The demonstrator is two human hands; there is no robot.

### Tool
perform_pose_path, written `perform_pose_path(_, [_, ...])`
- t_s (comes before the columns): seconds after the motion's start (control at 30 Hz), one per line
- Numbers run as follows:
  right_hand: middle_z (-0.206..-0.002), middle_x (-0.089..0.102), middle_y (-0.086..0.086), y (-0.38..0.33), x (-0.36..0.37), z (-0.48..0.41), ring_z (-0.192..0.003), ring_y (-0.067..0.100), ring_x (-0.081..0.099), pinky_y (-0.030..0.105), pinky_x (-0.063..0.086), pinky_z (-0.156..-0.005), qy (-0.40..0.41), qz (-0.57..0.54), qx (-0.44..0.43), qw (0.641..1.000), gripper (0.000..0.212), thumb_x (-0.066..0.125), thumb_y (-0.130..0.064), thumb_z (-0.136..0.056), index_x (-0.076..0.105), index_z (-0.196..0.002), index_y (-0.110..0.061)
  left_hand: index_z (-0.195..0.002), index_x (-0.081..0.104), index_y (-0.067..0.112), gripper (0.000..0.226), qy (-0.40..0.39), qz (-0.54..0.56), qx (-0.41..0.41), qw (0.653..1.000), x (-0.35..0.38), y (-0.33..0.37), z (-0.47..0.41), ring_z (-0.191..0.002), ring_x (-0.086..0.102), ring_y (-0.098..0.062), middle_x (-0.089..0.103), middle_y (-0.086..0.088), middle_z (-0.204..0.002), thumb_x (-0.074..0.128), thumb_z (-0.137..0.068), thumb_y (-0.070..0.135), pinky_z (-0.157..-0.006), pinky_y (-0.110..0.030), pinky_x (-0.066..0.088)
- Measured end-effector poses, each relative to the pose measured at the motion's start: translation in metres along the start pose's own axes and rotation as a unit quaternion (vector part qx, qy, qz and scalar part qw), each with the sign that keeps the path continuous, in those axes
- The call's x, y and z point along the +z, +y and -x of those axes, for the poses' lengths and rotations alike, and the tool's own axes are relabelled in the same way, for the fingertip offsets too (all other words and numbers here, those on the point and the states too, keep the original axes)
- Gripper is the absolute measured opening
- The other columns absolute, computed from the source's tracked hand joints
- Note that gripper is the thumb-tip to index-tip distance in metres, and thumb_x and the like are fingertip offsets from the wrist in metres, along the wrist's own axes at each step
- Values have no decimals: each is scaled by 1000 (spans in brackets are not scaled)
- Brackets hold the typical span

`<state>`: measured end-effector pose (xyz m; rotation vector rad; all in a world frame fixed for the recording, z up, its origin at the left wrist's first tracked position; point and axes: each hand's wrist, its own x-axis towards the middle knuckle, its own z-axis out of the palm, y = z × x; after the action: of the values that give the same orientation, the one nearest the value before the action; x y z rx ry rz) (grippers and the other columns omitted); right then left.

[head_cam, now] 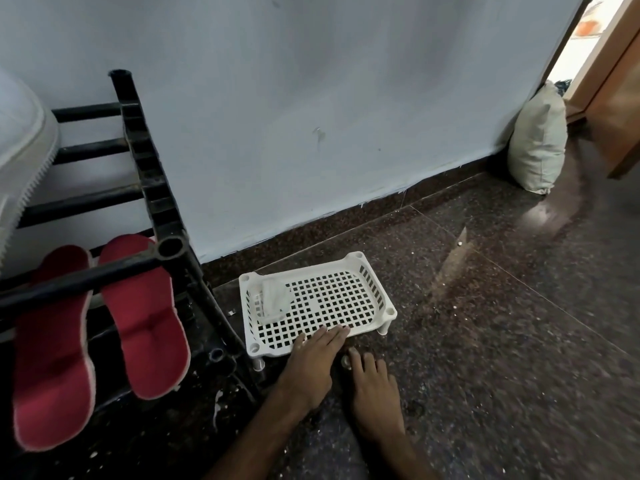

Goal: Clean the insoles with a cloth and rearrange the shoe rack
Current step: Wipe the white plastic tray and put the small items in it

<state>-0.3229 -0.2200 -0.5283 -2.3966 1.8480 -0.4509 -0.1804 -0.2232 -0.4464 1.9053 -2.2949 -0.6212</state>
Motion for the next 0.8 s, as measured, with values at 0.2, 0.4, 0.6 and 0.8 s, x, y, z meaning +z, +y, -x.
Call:
perform_pose_path(0.2, [-92,69,-5,23,-17,43,-70,14,65,29,54,-53,-8,11,-65,998,48,52,-27,-78,45,-125,-17,-157,4,31,89,-12,-7,21,1000,4,11,12,-151,3,-10,7,14,-164,40,-88,-11,-123,-41,6])
perform_pose_path(0.4, [-107,71,-5,55,-58,97,-87,15,69,29,52,-65,-12,-104,13,994,35,45,-45,-98,45,-127,-25,-157,6,31,92,-23,6,50,998,19,39,43,-151,6,-10,10,13,-164,43,-86,-12,-123,-42,9])
perform_pose_path(0.6, [-78,68,-10,45,-121,100,-60,12,66,22,44,-49,141,-182,72,970,31,56,-36,-93,44,-121,-29,-157,6,33,91,-44,15,89,995,38,73,81,-151,3,-8,8,16,-164,41,-86,-13,-123,-40,7])
perform_pose_path(0.8, [-106,68,1,51,-125,33,-89,26,68,38,49,-63,85,-94,40,991,34,42,-41,-101,44,-128,-21,-158,4,27,86,-93,-12,134,986,54,104,101,-151,5,-14,7,9,-165,45,-89,-4,-120,-41,10])
